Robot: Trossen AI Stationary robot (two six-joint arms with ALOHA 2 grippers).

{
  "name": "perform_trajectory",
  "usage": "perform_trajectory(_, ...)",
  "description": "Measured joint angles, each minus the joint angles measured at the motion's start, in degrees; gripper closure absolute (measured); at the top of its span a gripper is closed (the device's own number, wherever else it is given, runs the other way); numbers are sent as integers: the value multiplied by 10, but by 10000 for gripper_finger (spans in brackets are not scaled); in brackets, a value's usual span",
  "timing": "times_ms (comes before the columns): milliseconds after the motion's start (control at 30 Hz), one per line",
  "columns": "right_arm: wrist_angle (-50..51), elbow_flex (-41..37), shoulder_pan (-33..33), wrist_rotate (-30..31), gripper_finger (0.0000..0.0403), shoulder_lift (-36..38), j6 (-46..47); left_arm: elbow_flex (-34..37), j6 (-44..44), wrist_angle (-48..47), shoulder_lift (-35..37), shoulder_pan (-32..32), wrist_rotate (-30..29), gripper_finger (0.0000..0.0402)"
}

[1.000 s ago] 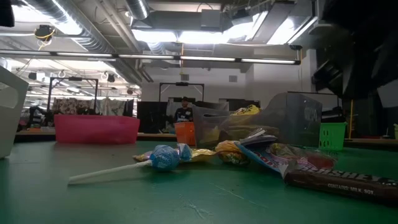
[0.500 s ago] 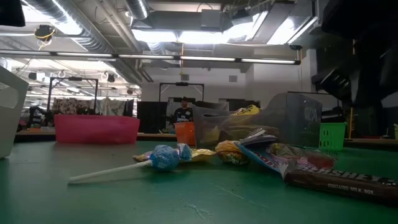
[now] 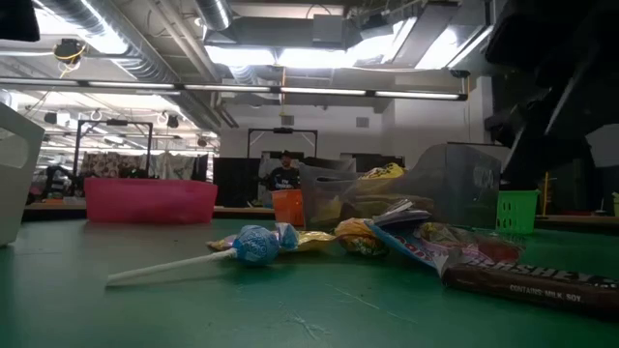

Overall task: Sort candy
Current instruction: Put the blue gummy pack into the red bin

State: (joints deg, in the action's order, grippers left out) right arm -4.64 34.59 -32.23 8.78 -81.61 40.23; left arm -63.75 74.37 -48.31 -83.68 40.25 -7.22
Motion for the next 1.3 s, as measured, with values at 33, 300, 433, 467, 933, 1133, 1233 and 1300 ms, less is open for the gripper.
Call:
perform_trajectory(33, -1, 0, 0, 4, 146, -6, 0, 0, 0, 0, 0, 0, -4, 249)
perform_trajectory(300, -70, 0, 0, 18, 130, -73, 0, 0, -1, 0, 0, 0, -28, 249)
perform_trajectory(433, -81, 0, 0, 39, 130, -103, 0, 0, -1, 0, 0, 0, -28, 249)
perform_trajectory(467, -82, 0, 0, 43, 130, -108, 1, 0, -1, 0, 0, 0, -28, 249)
perform_trajectory(933, -152, 1, 0, 56, 140, -168, 5, 0, -1, 1, 0, 0, -56, 249)
perform_trajectory(1133, -152, 0, 0, 54, 214, -170, 3, 0, -23, 28, 0, 0, -77, 250)
perform_trajectory(1233, -152, 0, 0, 52, 263, -170, 4, 0, -56, 52, 0, 0, -101, 250)
perform_trajectory(1300, -153, 0, 1, 51, 296, -171, 5, 0, -83, 70, 0, 0, -121, 250)
